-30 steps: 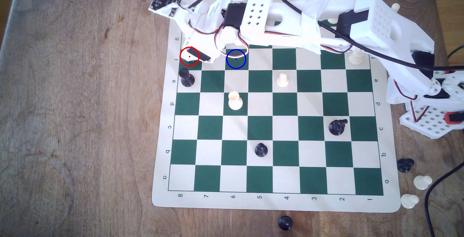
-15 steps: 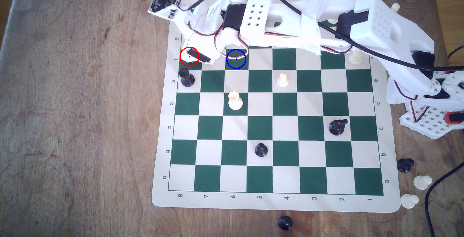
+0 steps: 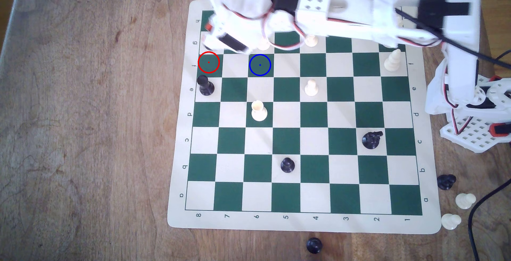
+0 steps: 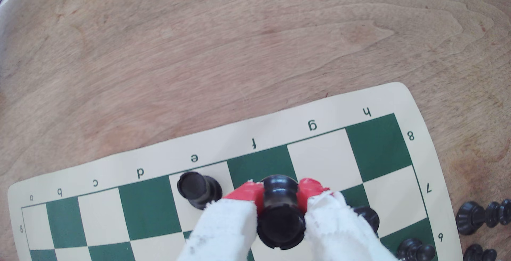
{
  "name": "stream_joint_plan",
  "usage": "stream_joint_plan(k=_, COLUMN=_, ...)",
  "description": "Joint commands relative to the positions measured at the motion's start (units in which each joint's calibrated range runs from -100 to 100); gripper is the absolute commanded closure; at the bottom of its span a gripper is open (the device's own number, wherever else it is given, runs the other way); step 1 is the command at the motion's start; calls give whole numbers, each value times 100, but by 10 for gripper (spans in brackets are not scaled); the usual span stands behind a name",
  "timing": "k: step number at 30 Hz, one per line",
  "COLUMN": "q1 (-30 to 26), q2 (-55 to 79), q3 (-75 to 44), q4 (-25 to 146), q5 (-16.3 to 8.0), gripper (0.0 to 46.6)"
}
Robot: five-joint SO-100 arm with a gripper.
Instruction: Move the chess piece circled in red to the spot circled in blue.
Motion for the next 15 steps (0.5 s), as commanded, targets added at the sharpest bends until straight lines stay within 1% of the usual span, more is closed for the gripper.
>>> stream_joint_plan(k=1, q1=-102, q2=-1262, q3=738, q4=-178, q5=-39, gripper=463)
stream_joint_plan(k=4, q1=-196, q2=-1406, q3=1200, q4=-202, q5=-15, gripper=464)
stream_joint_plan(k=8, q1=-212, q2=-1372, q3=1391, q4=-129, q5=34, gripper=464)
stream_joint_plan(k=15, q1=-56, q2=-1168, q3=1672, q4=-80, q5=176, gripper=464)
